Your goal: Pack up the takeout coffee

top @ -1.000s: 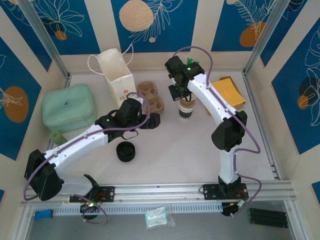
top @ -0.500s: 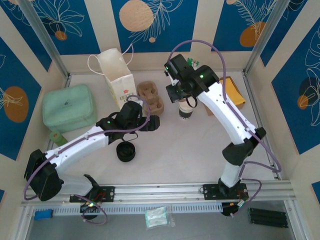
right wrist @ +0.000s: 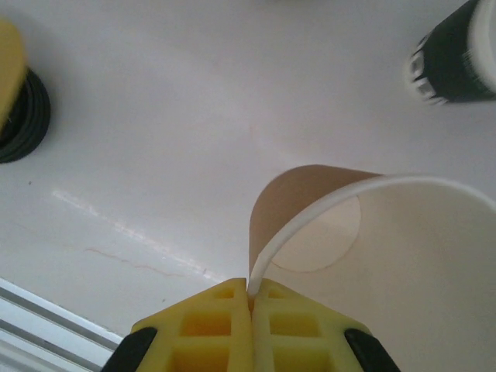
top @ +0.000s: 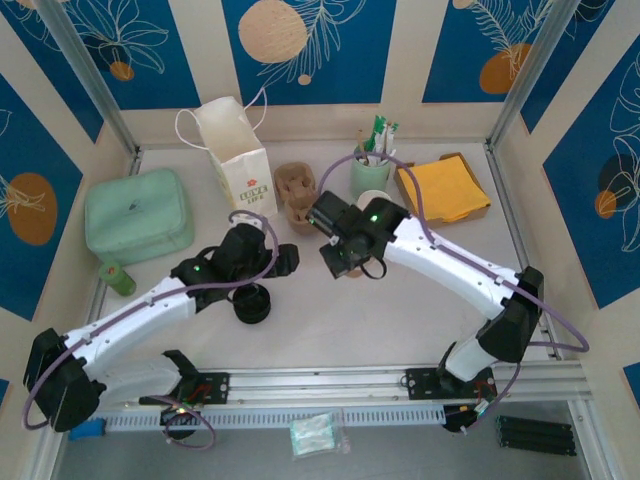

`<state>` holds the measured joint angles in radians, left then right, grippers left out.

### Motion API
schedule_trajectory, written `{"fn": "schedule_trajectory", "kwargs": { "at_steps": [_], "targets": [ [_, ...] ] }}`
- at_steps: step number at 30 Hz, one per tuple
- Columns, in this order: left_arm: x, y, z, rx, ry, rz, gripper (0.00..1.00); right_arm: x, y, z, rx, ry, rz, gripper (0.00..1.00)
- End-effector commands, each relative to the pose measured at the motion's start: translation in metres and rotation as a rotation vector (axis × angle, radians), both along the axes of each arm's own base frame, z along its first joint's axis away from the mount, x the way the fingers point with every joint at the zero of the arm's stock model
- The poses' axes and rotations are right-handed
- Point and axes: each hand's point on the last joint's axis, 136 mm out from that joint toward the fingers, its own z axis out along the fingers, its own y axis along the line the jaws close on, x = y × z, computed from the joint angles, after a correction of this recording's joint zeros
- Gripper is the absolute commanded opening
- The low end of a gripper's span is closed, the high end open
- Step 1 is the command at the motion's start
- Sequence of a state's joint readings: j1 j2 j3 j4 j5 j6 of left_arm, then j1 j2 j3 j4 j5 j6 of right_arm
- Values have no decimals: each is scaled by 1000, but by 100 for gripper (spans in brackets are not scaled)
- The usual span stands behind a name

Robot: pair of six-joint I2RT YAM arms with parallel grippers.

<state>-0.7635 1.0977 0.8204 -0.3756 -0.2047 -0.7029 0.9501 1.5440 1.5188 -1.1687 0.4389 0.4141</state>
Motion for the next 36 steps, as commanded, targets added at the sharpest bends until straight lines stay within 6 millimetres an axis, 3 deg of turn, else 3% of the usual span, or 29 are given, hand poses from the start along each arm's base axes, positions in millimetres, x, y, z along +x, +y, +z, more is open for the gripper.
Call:
{"fn": "schedule_trajectory", "kwargs": {
  "at_steps": [1,7,22,30,36],
  "targets": [
    [-2,12,-1,13,-8,43,99,-11,16,-13,82,28,-43,0],
    [-3,13,-2,7,1,48,100,-18,16,-47,39,53,-60,0],
    [-2,10,-5,-3,7,46,99,-16,16,-91,-61,73,-44,3],
    [-3,10,-5,-1,9,46,99,-16,17,-98,-68,86,-41,15],
    [-2,10,-4,-2,8,48,99,-15,17,-86,-62,74,-33,32]
  ]
}}
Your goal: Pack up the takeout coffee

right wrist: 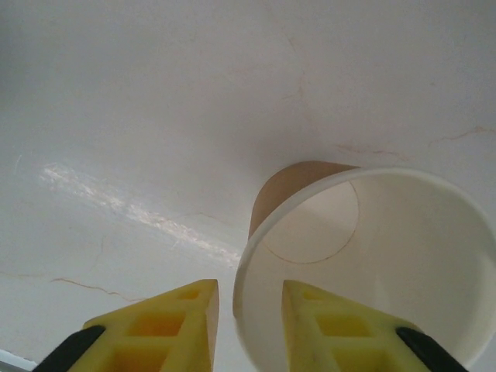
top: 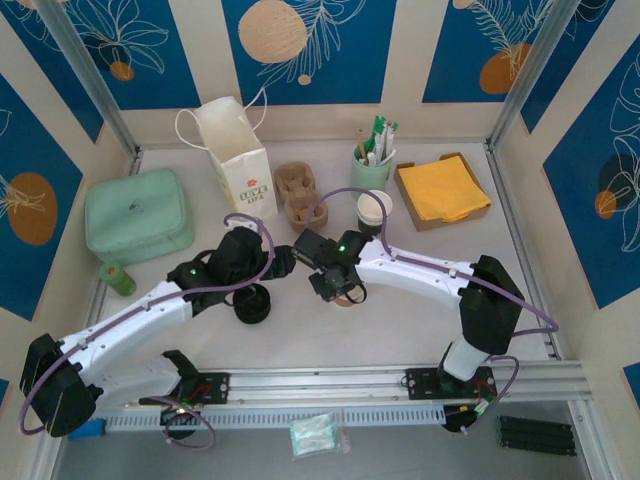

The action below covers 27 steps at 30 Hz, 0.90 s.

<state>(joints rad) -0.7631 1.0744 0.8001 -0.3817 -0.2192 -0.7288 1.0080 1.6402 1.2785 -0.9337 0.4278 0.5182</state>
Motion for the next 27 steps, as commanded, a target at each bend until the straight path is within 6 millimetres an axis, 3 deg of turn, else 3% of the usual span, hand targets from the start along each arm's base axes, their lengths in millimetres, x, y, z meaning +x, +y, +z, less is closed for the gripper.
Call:
{"fn": "schedule_trajectory", "kwargs": {
  "at_steps": [1,7,14,22,27],
  "targets": [
    [0,5,-2,7,4,20,100,-2,0,11,-5,-6,9,33],
    [3,9,4,17,-11,28,99,-5,10,55,108,-39,25,39],
    [19,40,15,-54,5,103,99,-22,46,88,266,-11,101,42],
    [31,81,31,-115,30,144,99,-42,118,77,373,97,219,48],
    [28,104,28,-247,92,190,99,-51,159,61,396,167,278,49]
  ]
}}
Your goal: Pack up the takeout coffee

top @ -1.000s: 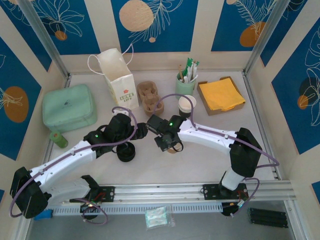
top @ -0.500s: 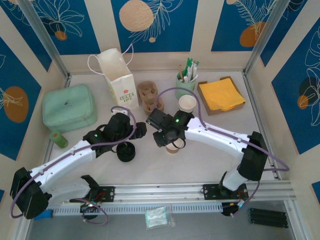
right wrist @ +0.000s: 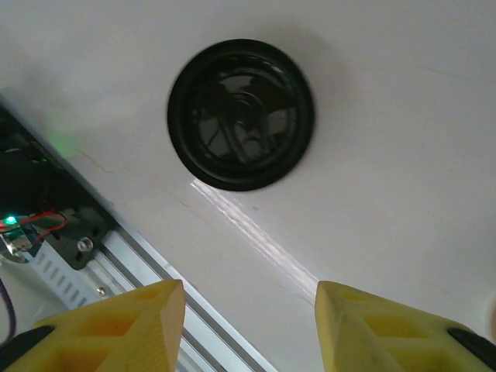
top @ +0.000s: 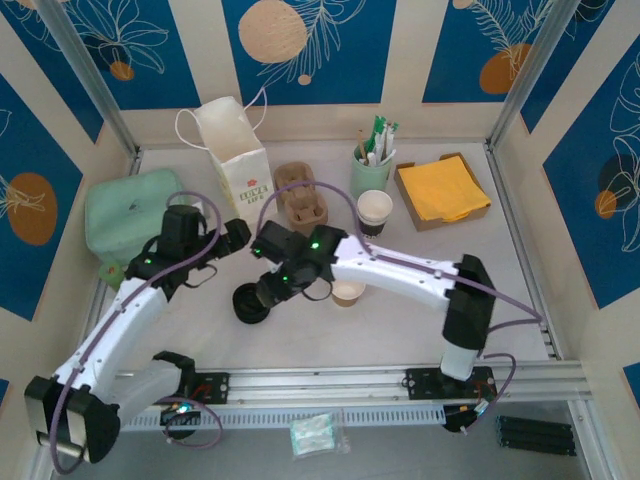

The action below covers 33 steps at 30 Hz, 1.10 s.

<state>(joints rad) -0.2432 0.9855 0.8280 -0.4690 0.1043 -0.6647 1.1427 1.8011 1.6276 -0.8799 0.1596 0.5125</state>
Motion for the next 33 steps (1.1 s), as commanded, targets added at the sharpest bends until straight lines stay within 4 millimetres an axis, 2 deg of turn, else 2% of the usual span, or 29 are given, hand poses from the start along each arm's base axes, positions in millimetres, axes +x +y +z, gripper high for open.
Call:
{"fn": "schedule_trajectory", "kwargs": {
  "at_steps": [1,7,13,23,33],
  "targets": [
    [-11,5,6,-127,26,-29,99,-15,31,1,66,63,75,49],
    [-17,26,0,-261,28,47,99,-18,62,-19,45,101,130,48],
    [-19,36,-1,-286,21,74,99,-16,80,-43,-6,106,156,48],
    [-18,42,-2,-281,19,85,99,-6,84,-72,-95,86,165,48],
    [-18,44,-4,-288,22,89,99,-4,84,-89,-126,99,171,47]
  ]
}}
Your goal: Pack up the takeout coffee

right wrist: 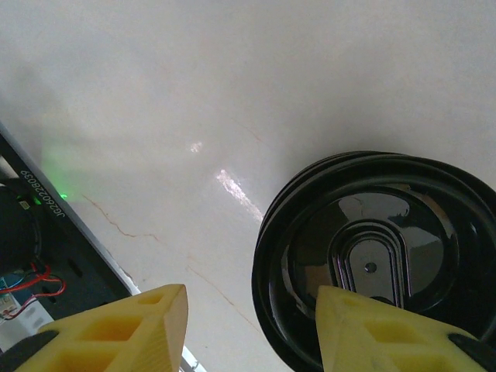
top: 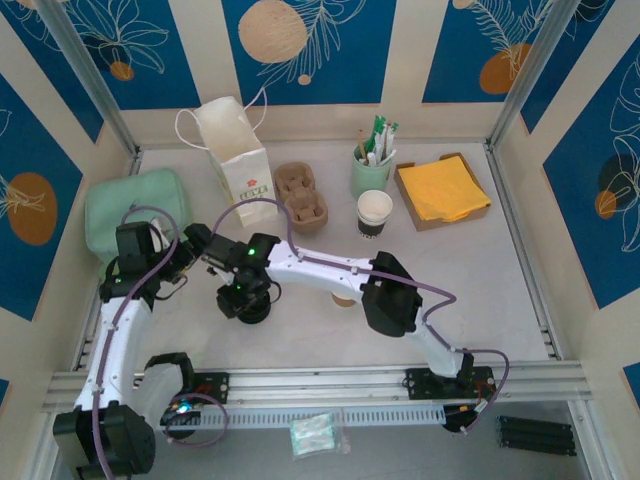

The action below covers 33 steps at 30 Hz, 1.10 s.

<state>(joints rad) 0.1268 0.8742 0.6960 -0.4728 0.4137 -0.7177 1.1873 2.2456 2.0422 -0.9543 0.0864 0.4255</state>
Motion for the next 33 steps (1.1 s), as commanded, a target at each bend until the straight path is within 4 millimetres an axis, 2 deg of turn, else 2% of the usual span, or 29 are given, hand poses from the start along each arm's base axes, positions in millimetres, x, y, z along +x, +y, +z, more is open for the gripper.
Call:
{"fn": "schedule_trajectory", "kwargs": {
  "at_steps": [1,18,29,33],
  "targets": [
    [-1,-15,14,-47,-47,-74,99,-5,-2,-24,-58,27,19,47],
    [-3,-12,8,-40,-29,-63,100,-2,-8,-39,-87,36,5,39],
    [-2,-11,8,-40,-28,-60,99,0,-16,-49,-119,21,0,39],
    [-2,-11,6,-42,-25,-59,100,-1,-16,-51,-119,22,-1,35]
  ]
}}
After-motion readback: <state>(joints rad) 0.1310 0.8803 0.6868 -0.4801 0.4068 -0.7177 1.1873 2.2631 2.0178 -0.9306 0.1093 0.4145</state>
